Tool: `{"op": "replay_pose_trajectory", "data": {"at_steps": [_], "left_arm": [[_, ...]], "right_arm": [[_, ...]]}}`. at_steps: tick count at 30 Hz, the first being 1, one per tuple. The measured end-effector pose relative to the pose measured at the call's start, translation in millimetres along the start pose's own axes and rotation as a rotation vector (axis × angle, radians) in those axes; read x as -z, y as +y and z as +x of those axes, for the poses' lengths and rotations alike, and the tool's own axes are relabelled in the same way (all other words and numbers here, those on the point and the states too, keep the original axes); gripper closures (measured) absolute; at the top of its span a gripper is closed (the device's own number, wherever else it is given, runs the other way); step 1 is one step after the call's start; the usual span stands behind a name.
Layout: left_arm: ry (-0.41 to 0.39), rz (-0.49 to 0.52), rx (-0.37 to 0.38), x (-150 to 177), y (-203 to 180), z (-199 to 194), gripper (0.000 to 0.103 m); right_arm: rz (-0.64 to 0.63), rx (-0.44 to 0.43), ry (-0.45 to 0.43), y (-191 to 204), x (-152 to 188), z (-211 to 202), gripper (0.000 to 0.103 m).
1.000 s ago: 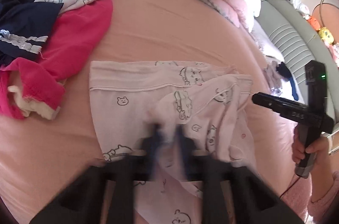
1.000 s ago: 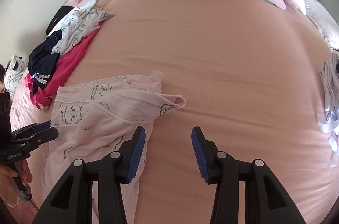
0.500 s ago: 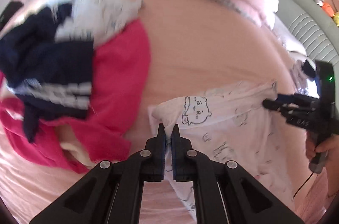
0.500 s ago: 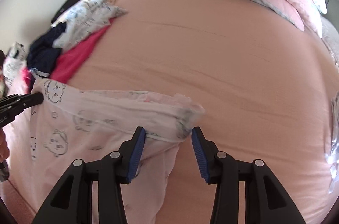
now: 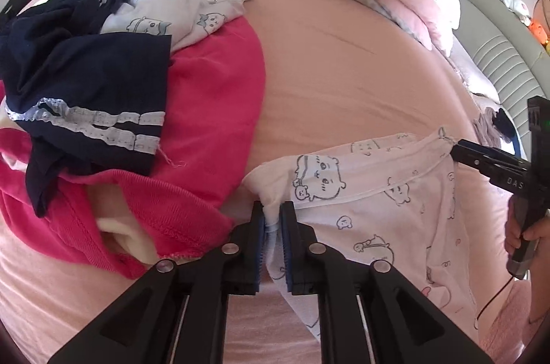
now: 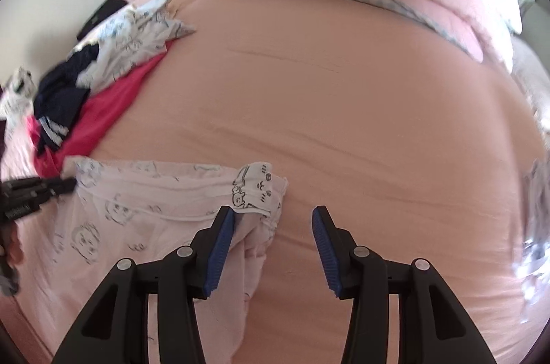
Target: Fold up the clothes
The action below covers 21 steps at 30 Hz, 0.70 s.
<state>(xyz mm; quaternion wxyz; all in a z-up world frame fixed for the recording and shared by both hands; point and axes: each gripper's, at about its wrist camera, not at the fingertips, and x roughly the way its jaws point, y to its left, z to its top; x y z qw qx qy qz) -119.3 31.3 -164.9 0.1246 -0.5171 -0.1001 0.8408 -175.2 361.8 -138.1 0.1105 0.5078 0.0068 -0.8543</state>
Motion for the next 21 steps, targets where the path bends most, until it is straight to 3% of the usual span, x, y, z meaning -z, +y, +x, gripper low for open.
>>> {"op": "replay_pose_trajectory", "data": {"at_steps": [1, 5, 6, 7, 9, 12, 18, 20, 21], "left_arm": [[-0.007, 0.003, -0.001, 0, 0, -1, 0.092], [-0.037, 0.015, -0.007, 0, -2, -4, 0.092], [-0.045, 0.018, -0.008, 0, -3, -5, 0.092], [-0.052, 0.021, -0.010, 0, -3, -6, 0.094], [-0.096, 0.046, -0.023, -1, -9, -13, 0.097], [-0.162, 0.066, -0.042, -5, -13, -27, 0.097], [-0.135, 0.090, -0.091, -9, -12, -25, 0.094], [-0.127, 0.098, -0.108, -11, -12, -25, 0.094], [-0.122, 0.101, -0.116, -11, -12, -25, 0.094]], "right_arm": [[0.005, -0.001, -0.002, -1, -2, 3, 0.041], [-0.040, -0.019, 0.020, 5, -9, 19, 0.041], [-0.049, -0.044, 0.028, 6, -10, 24, 0.057], [-0.042, -0.066, 0.043, 7, -10, 27, 0.092], [-0.041, -0.083, 0.040, 10, -11, 27, 0.093], [-0.090, -0.082, -0.055, 17, -10, 4, 0.094], [-0.031, -0.117, -0.035, 0, -14, 30, 0.094], [0.015, -0.154, -0.011, -11, -13, 41, 0.090], [0.038, -0.172, 0.001, -16, -13, 47, 0.079]]}}
